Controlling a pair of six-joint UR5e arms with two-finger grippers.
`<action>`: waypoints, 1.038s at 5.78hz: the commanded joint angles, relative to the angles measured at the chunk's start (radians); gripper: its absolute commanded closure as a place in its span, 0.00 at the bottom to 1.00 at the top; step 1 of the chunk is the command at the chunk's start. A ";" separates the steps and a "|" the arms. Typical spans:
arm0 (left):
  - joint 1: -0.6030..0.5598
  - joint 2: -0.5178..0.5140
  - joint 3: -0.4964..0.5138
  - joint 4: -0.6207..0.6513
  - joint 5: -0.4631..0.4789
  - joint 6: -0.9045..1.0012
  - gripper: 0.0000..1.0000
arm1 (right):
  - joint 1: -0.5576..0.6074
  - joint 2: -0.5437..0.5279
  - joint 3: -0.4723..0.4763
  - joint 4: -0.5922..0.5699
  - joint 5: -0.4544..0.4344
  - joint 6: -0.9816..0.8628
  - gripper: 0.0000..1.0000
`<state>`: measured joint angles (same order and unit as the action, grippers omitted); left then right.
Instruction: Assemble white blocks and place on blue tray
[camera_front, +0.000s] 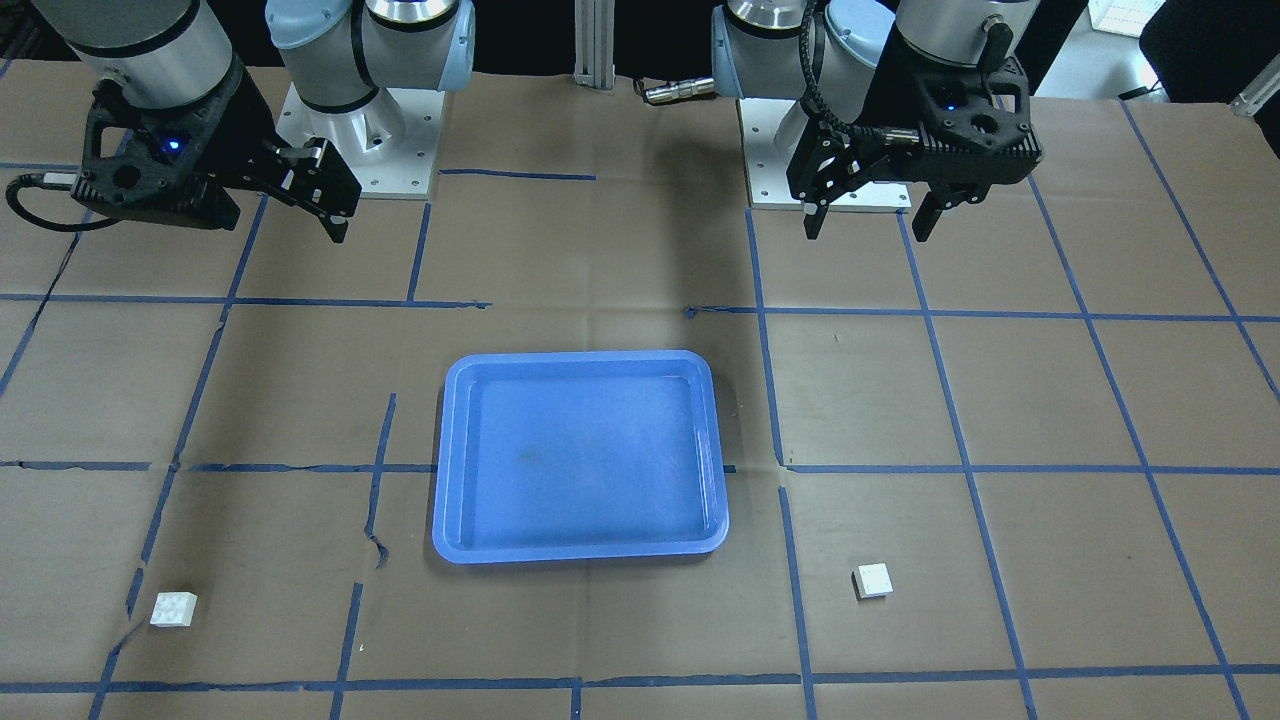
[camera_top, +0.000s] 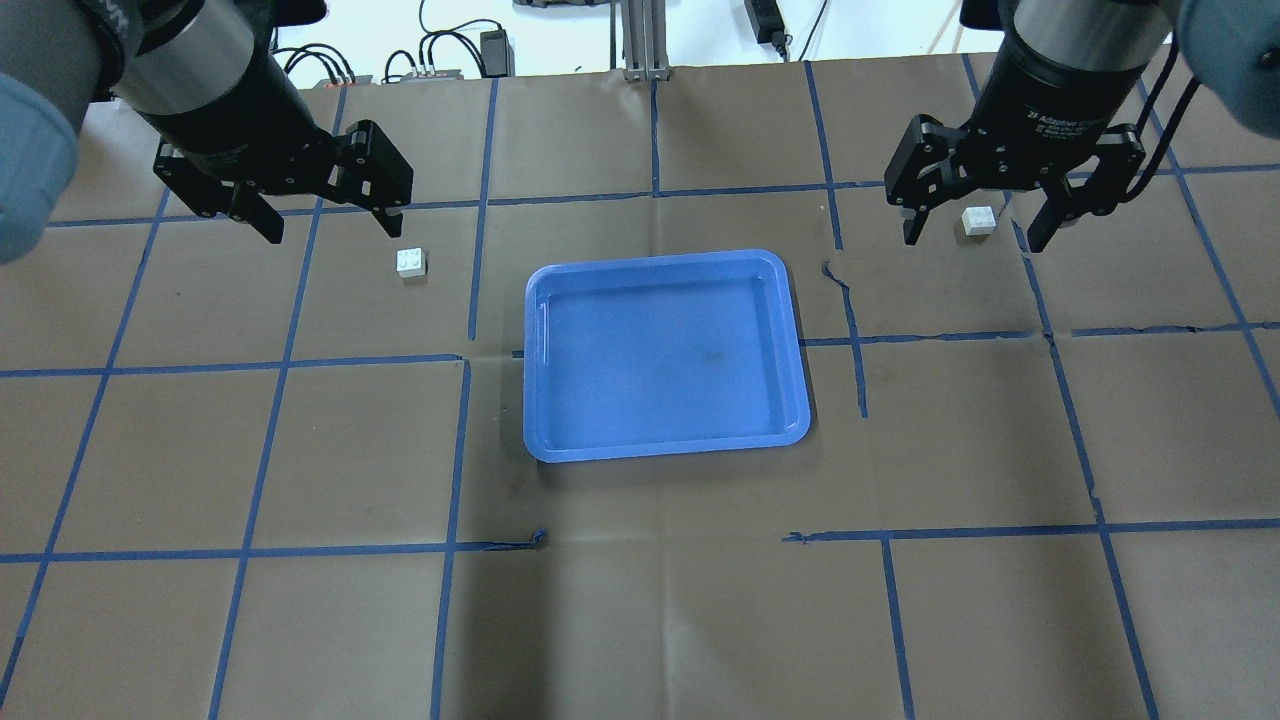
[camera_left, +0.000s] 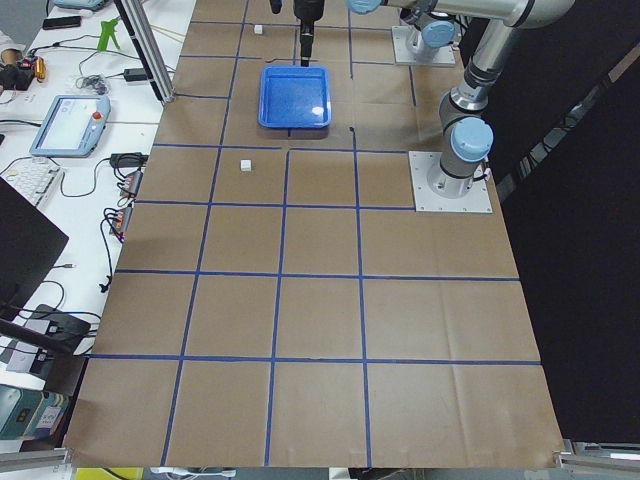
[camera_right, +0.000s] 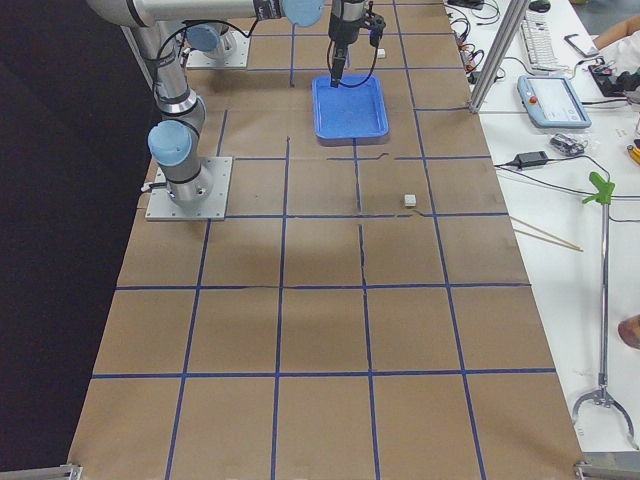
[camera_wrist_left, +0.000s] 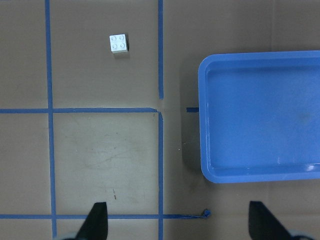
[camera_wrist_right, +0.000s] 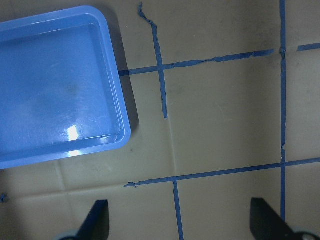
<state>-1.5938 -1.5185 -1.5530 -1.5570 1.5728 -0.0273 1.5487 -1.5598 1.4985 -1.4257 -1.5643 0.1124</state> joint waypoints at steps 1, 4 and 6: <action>0.001 0.012 -0.013 0.001 0.004 0.001 0.01 | 0.001 0.015 -0.024 0.001 0.001 0.024 0.00; 0.003 0.014 -0.013 0.002 0.004 0.001 0.01 | 0.001 0.027 -0.027 -0.005 0.003 -0.029 0.00; 0.003 0.017 -0.013 0.002 0.006 0.000 0.01 | -0.015 0.049 -0.035 -0.065 -0.003 -0.495 0.00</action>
<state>-1.5908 -1.5036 -1.5662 -1.5554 1.5780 -0.0273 1.5416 -1.5182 1.4652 -1.4586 -1.5633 -0.1671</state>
